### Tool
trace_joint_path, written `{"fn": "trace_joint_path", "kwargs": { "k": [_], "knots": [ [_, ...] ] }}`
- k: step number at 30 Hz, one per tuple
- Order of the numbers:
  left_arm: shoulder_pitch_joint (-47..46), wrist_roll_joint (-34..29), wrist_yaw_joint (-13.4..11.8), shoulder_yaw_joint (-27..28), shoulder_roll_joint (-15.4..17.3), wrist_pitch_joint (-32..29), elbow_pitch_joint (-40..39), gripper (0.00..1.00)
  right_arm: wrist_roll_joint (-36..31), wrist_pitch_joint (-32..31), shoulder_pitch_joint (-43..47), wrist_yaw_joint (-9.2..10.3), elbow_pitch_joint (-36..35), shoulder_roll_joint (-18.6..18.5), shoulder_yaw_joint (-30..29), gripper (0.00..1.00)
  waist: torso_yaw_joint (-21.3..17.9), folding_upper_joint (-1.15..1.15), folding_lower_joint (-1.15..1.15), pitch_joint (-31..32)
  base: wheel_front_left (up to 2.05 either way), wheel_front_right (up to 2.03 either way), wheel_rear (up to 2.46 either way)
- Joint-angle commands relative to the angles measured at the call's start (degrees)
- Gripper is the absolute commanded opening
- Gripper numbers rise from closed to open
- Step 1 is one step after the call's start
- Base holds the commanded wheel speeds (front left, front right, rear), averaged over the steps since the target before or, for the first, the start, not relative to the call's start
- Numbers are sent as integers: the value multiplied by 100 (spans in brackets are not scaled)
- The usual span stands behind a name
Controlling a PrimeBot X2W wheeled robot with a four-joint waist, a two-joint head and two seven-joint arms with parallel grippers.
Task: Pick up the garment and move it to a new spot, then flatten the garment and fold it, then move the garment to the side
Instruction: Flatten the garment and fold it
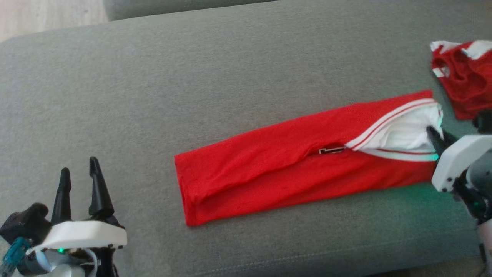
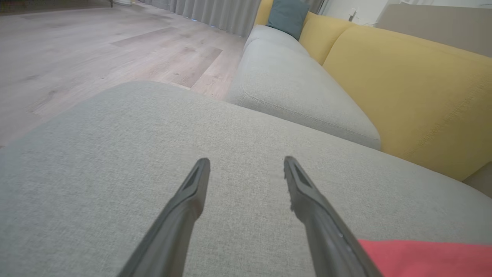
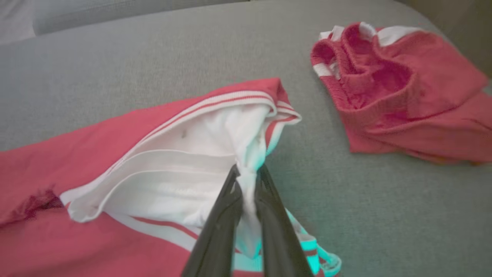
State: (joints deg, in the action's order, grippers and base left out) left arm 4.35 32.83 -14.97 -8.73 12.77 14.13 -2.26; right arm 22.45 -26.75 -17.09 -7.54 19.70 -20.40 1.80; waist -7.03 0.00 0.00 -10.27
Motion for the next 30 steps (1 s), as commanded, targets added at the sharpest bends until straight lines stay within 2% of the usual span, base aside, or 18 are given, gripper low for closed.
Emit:
{"fn": "trace_joint_path", "kwargs": {
  "k": [1,5,9,17,22,30],
  "knots": [
    [-216,-36,-33,197,135,7,-205,100,31,5,-118,5,-282,-153,22,0,-53,0,0,5,0,0,0],
    [-230,-31,-36,181,133,7,-201,100,166,-134,61,5,-880,-64,165,0,-126,0,0,22,0,0,0],
    [-249,-28,-32,149,132,-1,-185,100,519,-346,225,5,-1545,147,563,0,-118,0,0,54,0,0,0],
    [-191,-4,-2,92,80,11,-114,100,1202,-718,563,5,-2378,439,1577,0,201,0,0,294,0,0,0],
    [-118,-1,21,46,42,21,-67,100,1396,-627,563,5,-2326,770,1970,0,489,0,0,450,0,0,0],
    [-54,-13,41,-42,45,-2,-40,100,1496,-225,299,5,-1566,1403,2450,0,1021,0,0,570,0,0,0]
  ]
}}
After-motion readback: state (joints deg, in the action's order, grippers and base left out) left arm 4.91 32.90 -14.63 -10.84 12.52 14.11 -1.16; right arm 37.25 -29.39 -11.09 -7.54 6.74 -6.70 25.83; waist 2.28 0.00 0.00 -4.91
